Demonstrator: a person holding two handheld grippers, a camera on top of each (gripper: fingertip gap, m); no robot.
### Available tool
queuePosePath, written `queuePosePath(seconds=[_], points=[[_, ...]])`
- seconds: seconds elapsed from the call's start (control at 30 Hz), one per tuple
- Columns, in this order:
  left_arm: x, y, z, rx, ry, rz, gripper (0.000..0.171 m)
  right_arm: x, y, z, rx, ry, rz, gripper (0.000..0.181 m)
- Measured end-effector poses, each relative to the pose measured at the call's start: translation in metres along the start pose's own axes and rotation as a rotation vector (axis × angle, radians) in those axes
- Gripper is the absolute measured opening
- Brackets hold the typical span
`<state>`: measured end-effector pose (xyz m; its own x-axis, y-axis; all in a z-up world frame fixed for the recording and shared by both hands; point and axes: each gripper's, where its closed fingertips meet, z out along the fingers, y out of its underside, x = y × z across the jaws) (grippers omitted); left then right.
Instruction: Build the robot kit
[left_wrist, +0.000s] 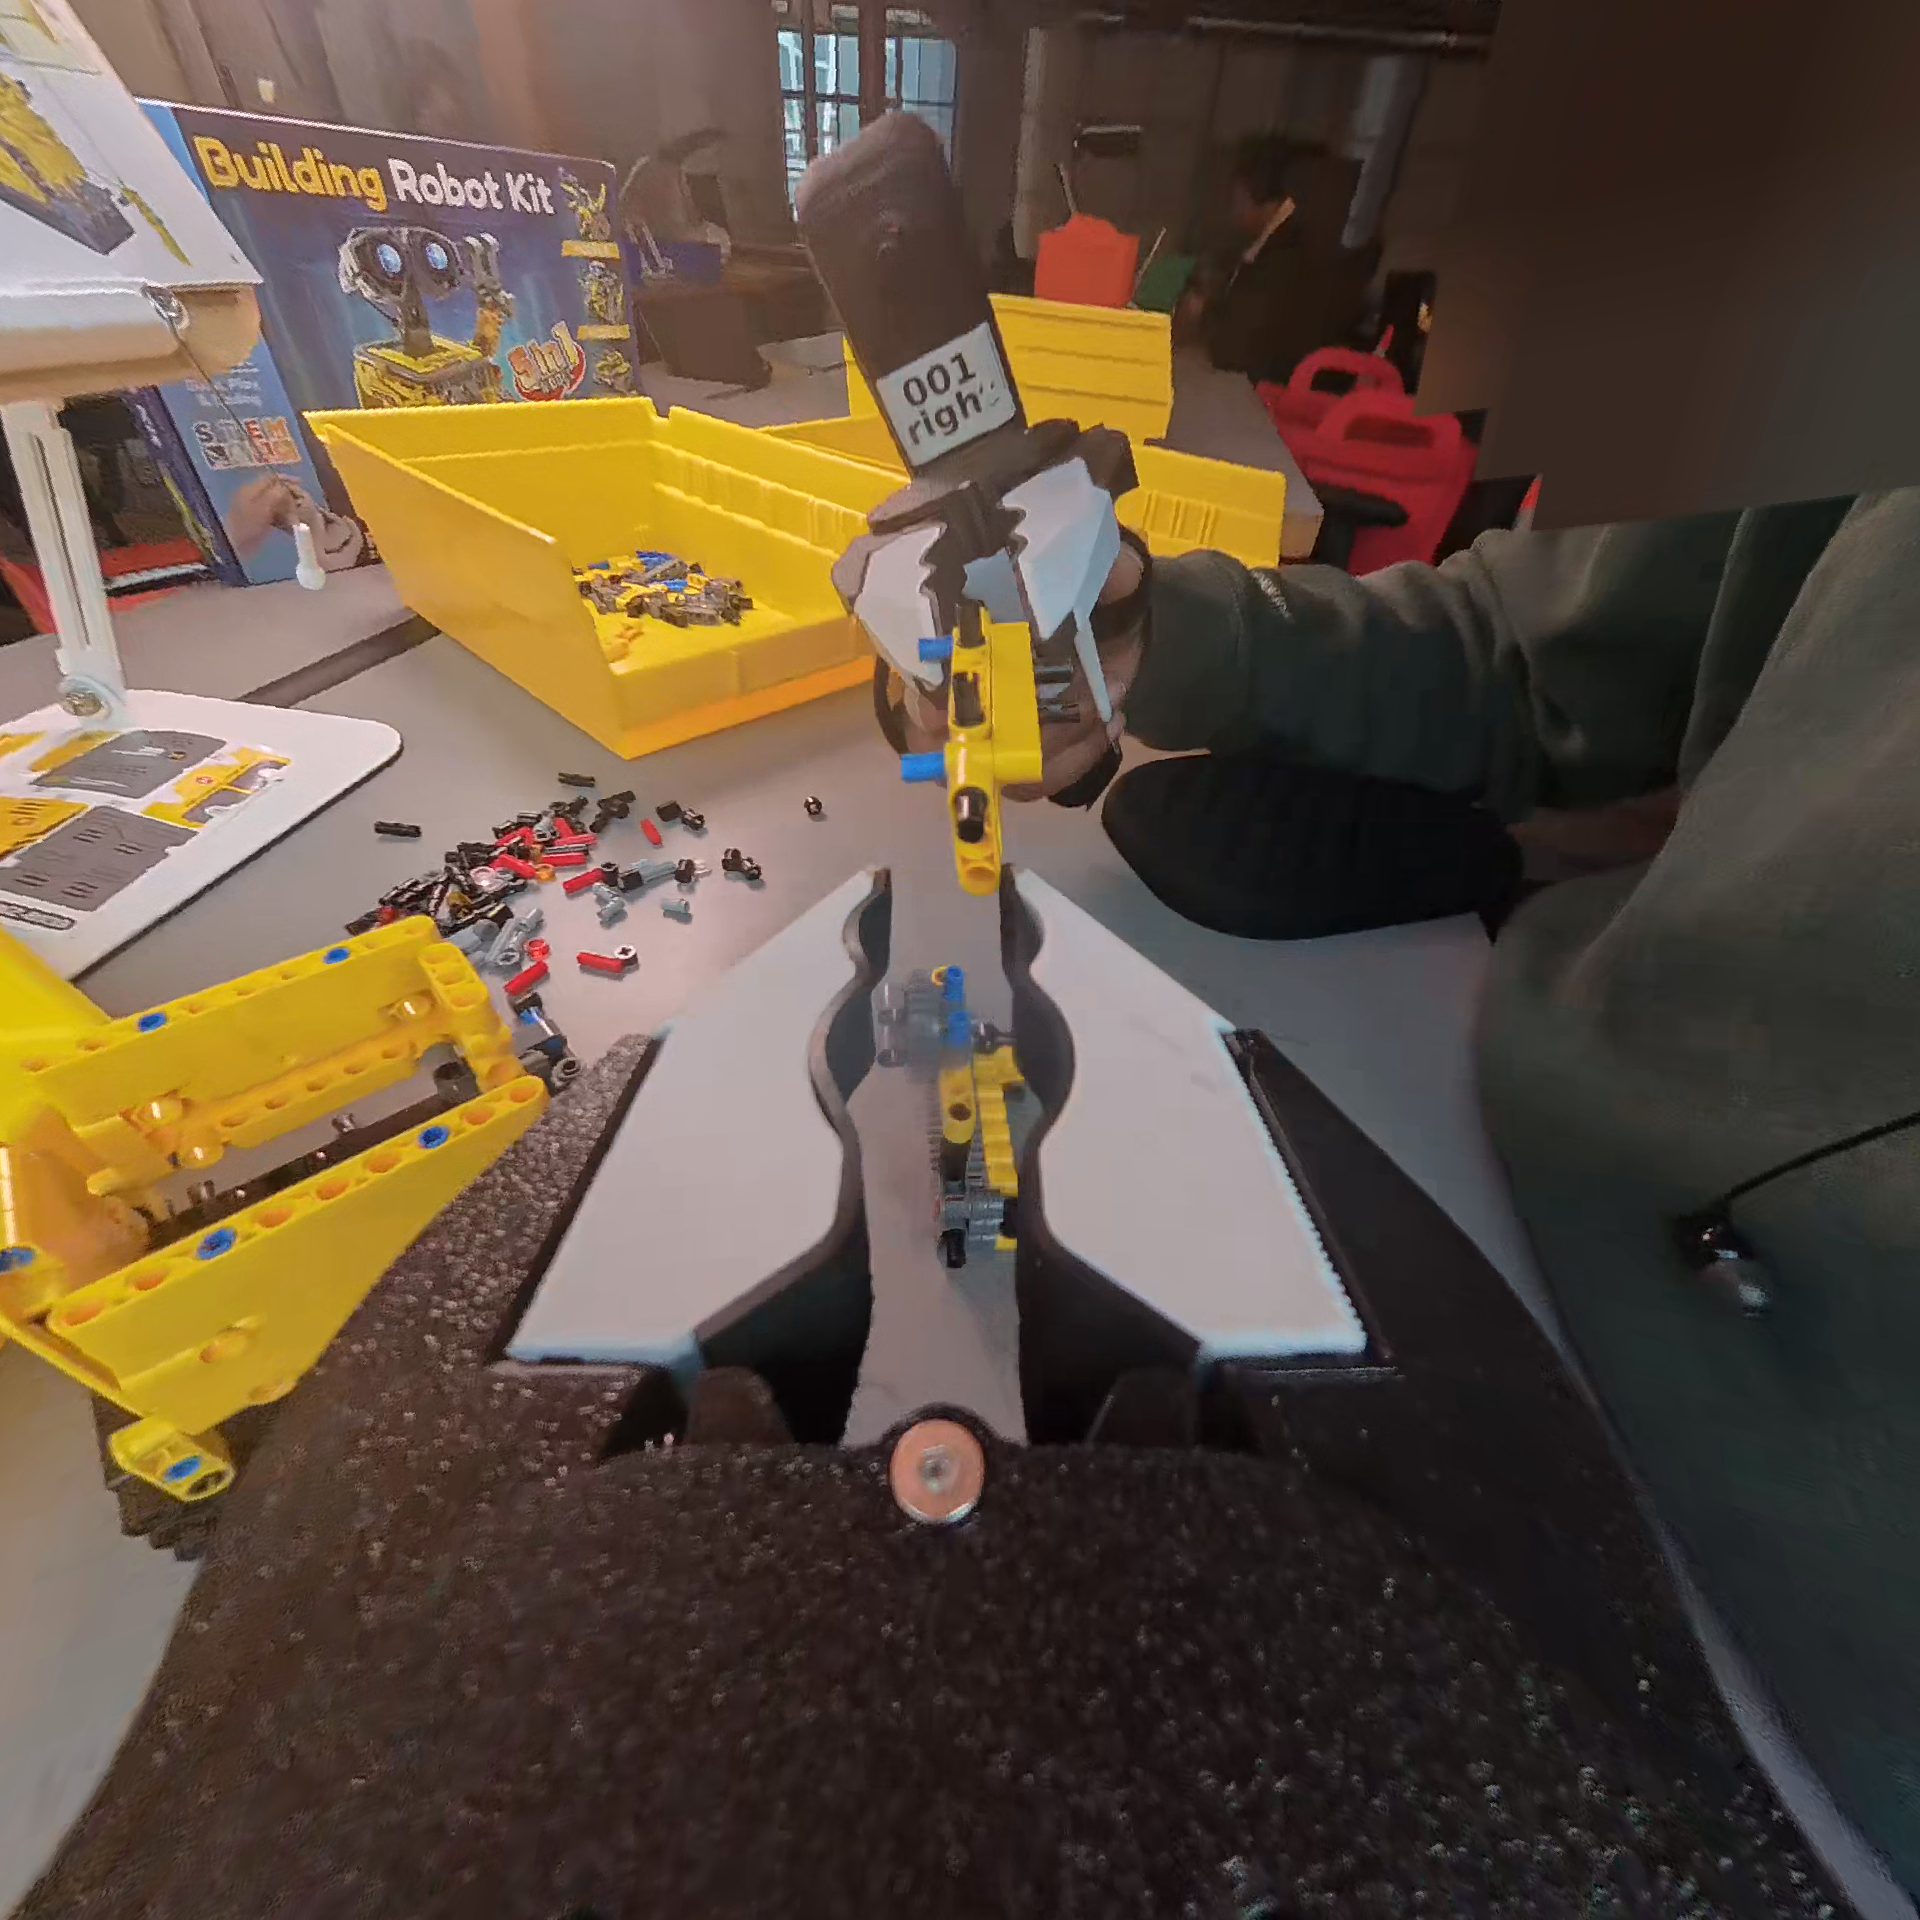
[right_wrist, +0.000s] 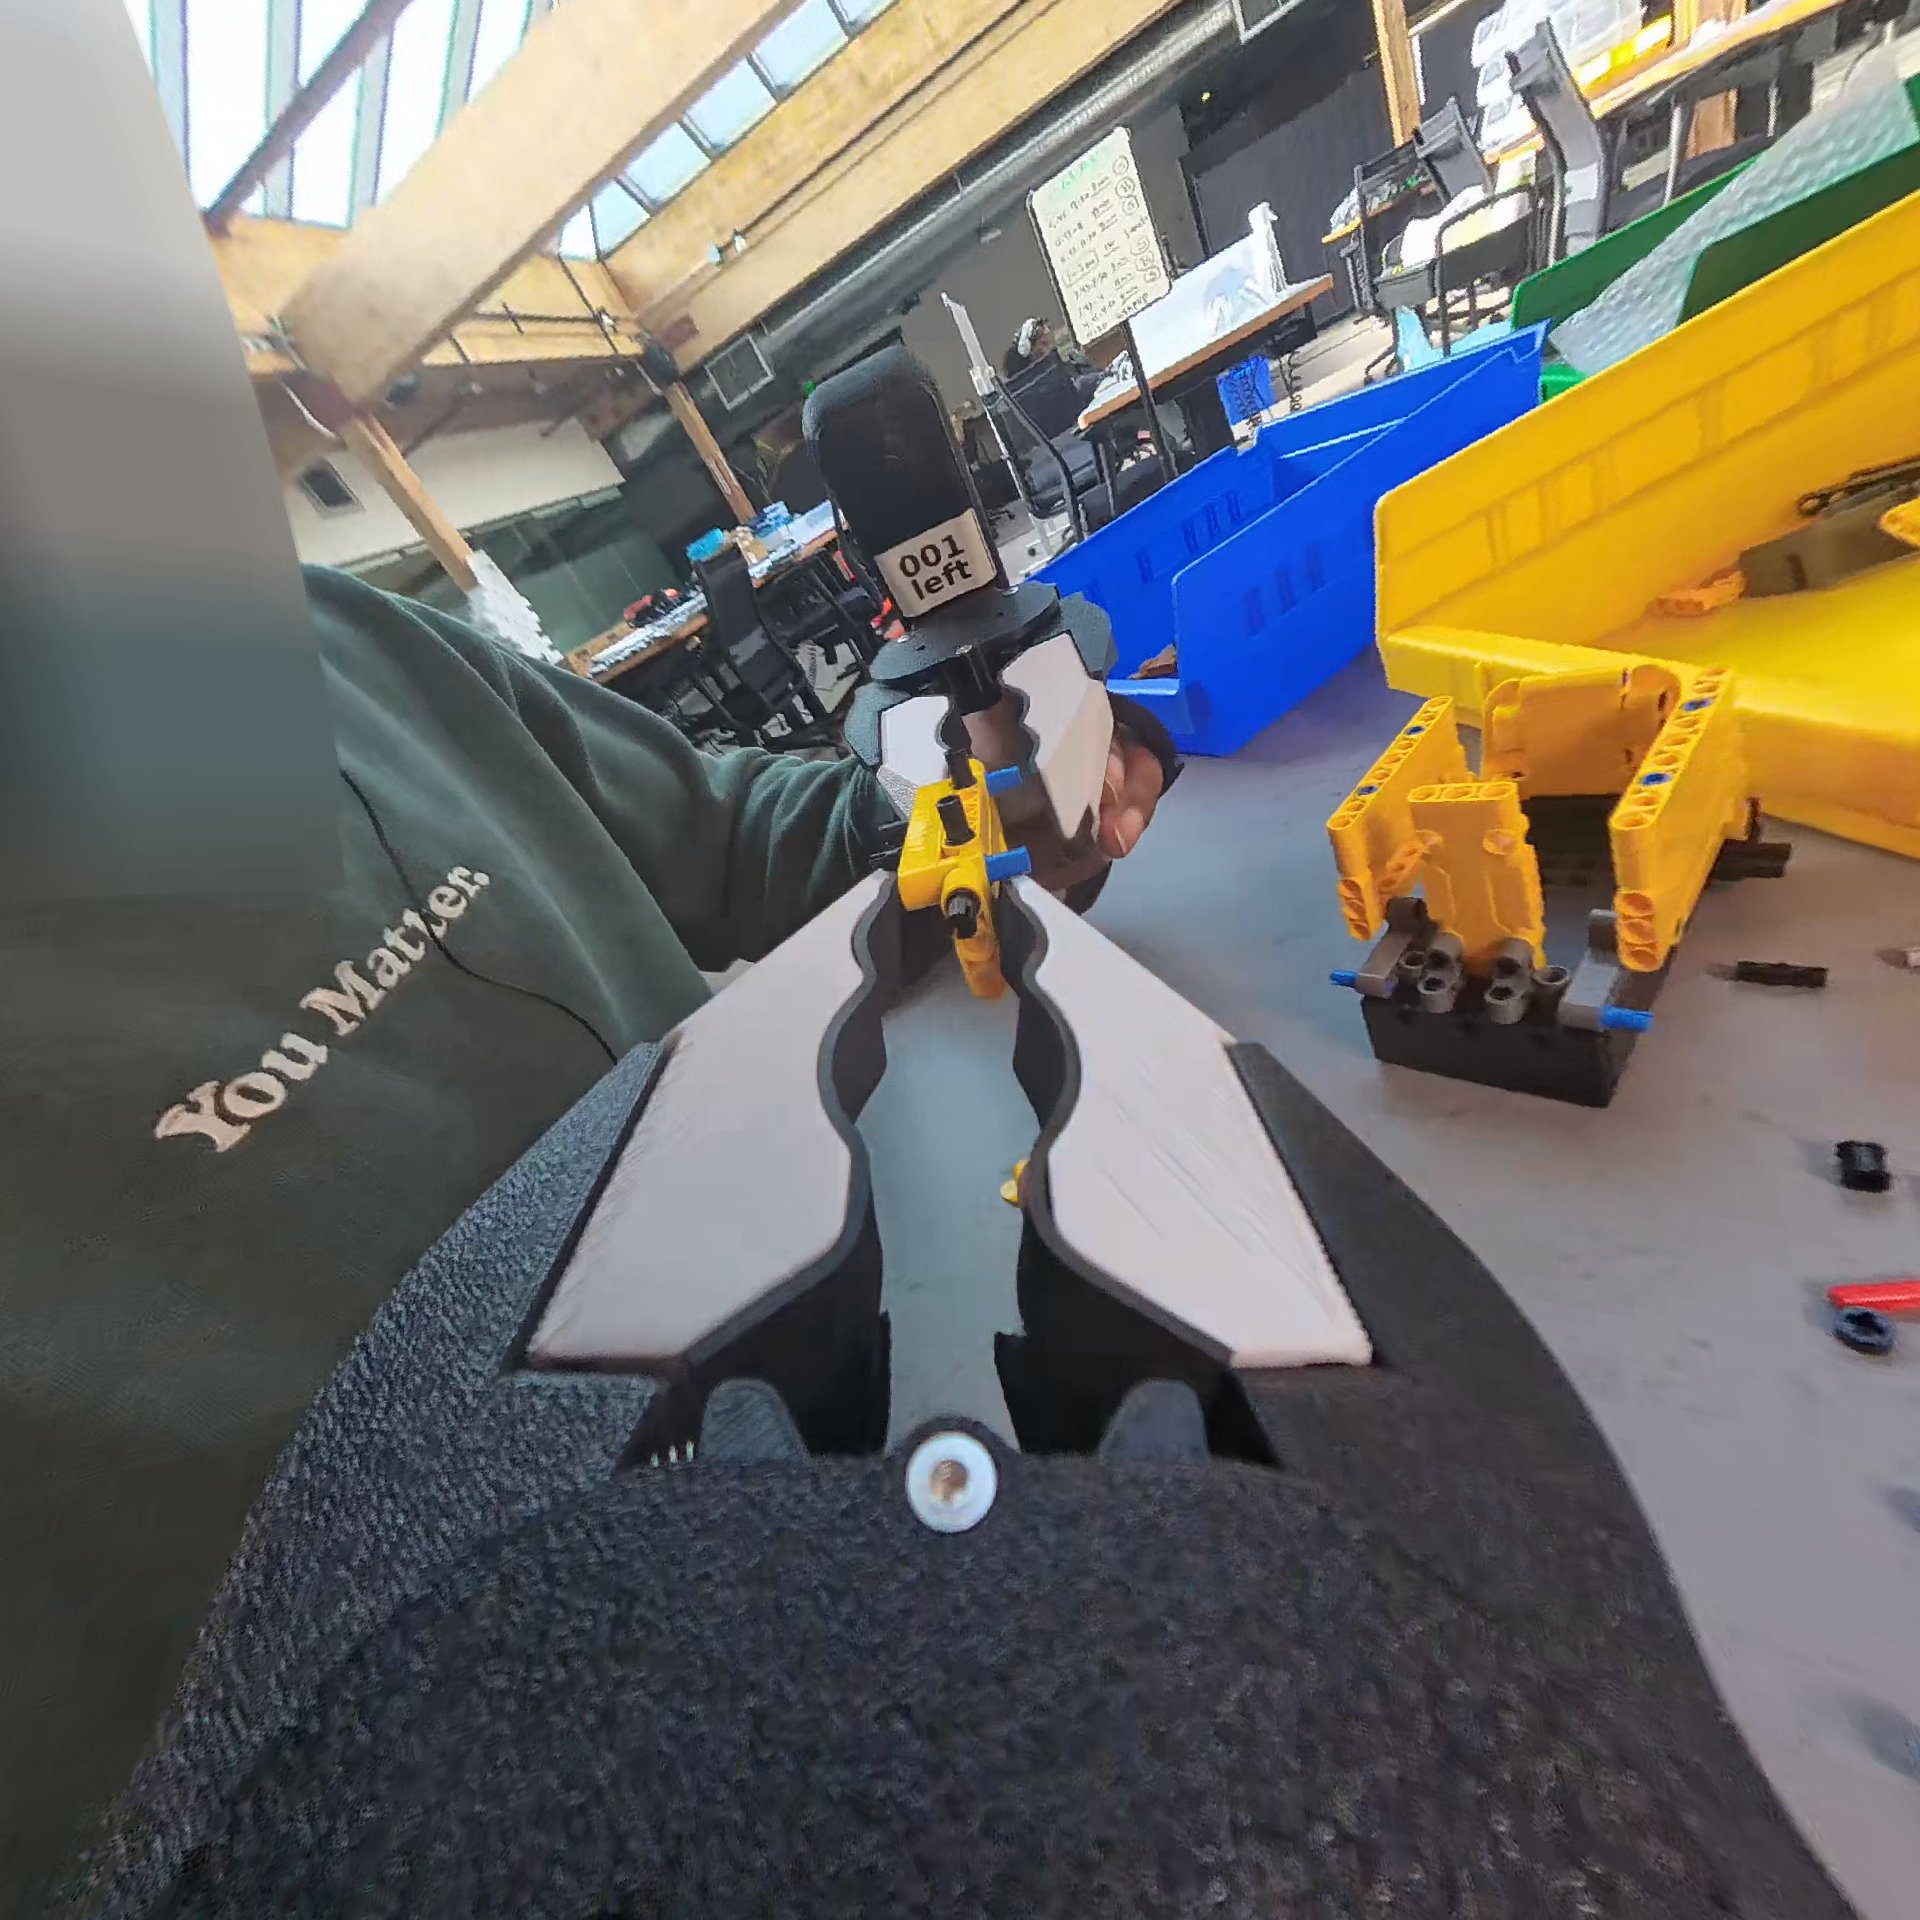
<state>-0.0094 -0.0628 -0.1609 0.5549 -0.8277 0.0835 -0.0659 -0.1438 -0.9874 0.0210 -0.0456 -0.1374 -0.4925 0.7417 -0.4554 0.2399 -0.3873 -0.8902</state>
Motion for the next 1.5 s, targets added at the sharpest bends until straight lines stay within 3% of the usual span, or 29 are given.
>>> queuePosePath(seconds=[0.17,0.23,0.33,0.5,0.67,0.97,1.13,1.3,1.4,1.5], points=[[0.007,-0.004,-0.002,0.026,0.09,-0.115,0.016,0.003,0.006,0.01,-0.005,-0.023,0.094,0.017],[0.004,-0.001,-0.001,0.004,0.089,-0.145,0.007,0.006,0.006,0.011,0.001,-0.001,0.094,0.017],[0.0,0.005,0.0,-0.042,0.062,-0.122,0.007,0.014,0.011,0.01,-0.045,0.048,0.07,0.018],[-0.006,0.02,0.001,-0.146,-0.019,0.013,0.007,0.01,-0.001,0.002,-0.241,0.204,-0.285,0.039],[0.0,0.027,0.006,-0.182,-0.028,0.094,0.007,0.016,0.015,0.011,-0.581,0.324,-0.573,0.03],[0.006,0.02,0.005,-0.181,-0.057,0.153,0.007,0.012,0.035,0.025,-0.915,0.274,-0.523,0.02],[0.005,0.015,0.001,-0.167,-0.07,0.109,0.006,0.017,0.035,0.028,-1.039,0.36,-0.611,0.015],[0.004,0.014,0.001,-0.14,-0.062,0.046,0.008,0.018,0.035,0.027,-1.045,0.369,-0.503,0.015],[0.005,0.028,-0.001,-0.216,-0.037,0.01,0.027,0.022,0.038,0.019,-1.044,0.391,-0.413,0.015],[0.003,0.051,0.001,-0.33,-0.044,-0.031,0.031,0.02,0.043,0.019,-1.03,0.387,-0.306,0.015]])
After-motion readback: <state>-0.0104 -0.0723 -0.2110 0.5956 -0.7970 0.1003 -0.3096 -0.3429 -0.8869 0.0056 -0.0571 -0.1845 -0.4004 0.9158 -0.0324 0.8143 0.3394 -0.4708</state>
